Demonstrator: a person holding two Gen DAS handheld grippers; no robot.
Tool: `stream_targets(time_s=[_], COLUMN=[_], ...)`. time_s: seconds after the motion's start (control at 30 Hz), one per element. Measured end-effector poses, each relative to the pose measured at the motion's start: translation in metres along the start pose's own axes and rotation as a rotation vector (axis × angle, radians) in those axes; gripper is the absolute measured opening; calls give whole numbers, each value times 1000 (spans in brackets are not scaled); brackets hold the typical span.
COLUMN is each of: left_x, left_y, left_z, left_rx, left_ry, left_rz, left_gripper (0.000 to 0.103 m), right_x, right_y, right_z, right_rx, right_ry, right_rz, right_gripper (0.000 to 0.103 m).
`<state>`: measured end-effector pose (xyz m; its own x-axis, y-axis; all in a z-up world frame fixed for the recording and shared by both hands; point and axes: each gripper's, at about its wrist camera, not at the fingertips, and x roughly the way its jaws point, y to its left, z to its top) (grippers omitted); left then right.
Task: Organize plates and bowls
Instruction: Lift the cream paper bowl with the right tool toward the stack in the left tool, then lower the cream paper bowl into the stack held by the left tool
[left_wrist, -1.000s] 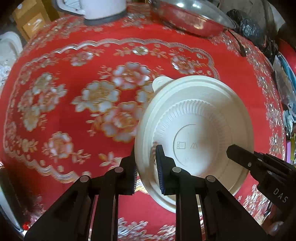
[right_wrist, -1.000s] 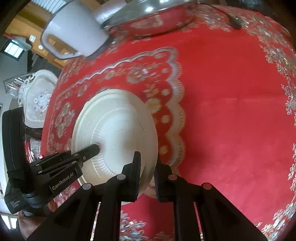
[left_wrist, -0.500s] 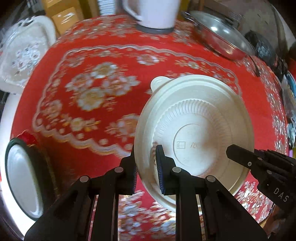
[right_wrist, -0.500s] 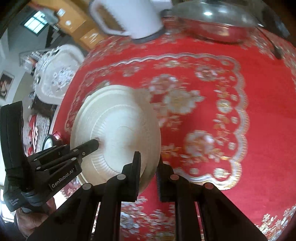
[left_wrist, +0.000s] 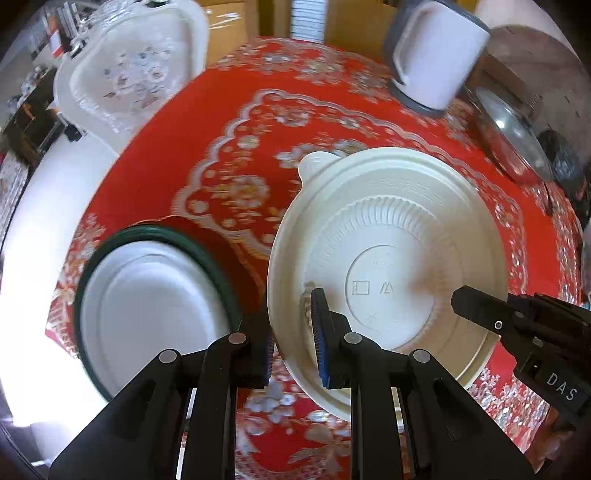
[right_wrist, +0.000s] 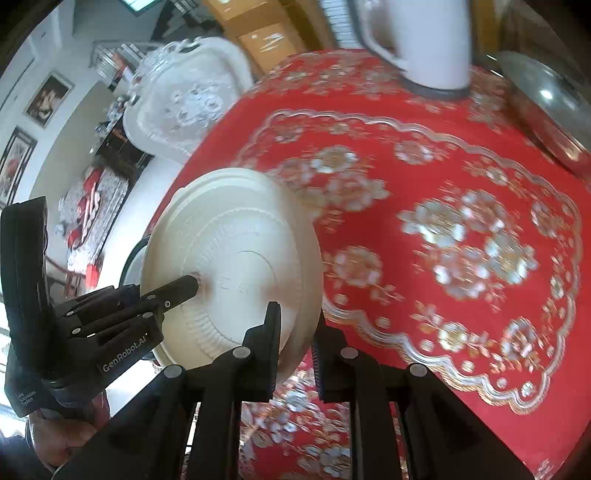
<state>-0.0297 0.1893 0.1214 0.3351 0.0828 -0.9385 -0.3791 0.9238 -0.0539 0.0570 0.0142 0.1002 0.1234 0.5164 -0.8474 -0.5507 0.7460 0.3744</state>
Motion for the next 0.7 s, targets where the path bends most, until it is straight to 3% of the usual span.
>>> stream_targets(time_s=[0.43, 0.7], left_x=[-19, -33], left_y=[55, 102], left_z=[-10, -18], left_rx=[-109, -202], left_ry=[-10, -24], left_rz=[12, 55], left_gripper=[18, 18], right_x=[19, 36], right_y=[54, 98], right_z=[13, 19], right_rx=[-120, -212], right_ry=[34, 63], right_rz=[18, 59], right_gripper=[16, 17])
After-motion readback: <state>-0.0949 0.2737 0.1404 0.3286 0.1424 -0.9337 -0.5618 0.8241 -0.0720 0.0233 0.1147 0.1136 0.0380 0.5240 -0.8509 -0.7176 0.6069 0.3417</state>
